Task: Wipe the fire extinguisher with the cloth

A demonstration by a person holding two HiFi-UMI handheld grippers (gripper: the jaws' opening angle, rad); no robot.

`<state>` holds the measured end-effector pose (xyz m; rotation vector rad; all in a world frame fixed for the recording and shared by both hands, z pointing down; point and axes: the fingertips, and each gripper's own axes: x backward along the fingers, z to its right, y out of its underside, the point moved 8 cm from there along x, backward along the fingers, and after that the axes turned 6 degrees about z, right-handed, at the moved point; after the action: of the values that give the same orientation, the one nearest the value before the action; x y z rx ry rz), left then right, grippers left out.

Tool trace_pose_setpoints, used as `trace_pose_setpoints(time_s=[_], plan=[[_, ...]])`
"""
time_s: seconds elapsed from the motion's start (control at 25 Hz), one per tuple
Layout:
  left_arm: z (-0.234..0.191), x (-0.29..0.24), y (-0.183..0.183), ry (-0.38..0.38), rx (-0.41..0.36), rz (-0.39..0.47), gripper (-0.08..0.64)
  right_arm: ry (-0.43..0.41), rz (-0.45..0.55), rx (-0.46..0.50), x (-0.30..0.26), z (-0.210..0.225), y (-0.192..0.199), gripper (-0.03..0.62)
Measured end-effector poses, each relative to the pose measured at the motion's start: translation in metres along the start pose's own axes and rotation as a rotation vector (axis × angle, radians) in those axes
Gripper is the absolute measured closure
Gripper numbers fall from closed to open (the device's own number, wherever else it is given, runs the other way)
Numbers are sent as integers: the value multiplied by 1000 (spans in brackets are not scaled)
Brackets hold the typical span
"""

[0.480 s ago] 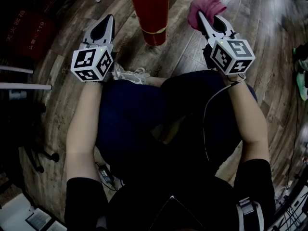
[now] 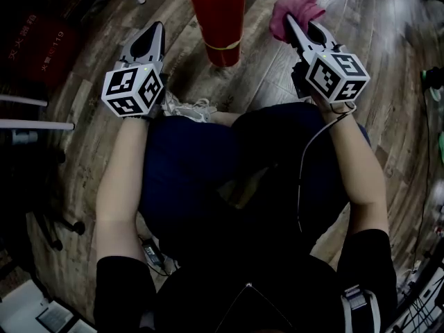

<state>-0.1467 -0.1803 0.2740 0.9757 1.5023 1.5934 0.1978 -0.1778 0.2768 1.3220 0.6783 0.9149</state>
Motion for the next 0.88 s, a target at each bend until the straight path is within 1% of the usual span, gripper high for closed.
trace_pose_setpoints(time_s=[0.12, 0.36, 0.52, 0.64, 0.88], plan=[[1, -1, -1, 7, -5, 7, 548, -9, 9, -7, -8, 2, -7, 531], [3, -3, -3, 30, -3, 33, 546, -32, -4, 38, -31, 0, -26, 531], [1, -4, -3, 36, -3, 40, 546, -54, 1, 12, -52, -2, -40, 531], [1, -4, -3, 36, -12, 35, 546, -39, 15, -11, -65, -2, -48, 530], [-2, -3, -2, 30, -26, 29, 548, -48, 17, -77, -87, -8, -45, 531]])
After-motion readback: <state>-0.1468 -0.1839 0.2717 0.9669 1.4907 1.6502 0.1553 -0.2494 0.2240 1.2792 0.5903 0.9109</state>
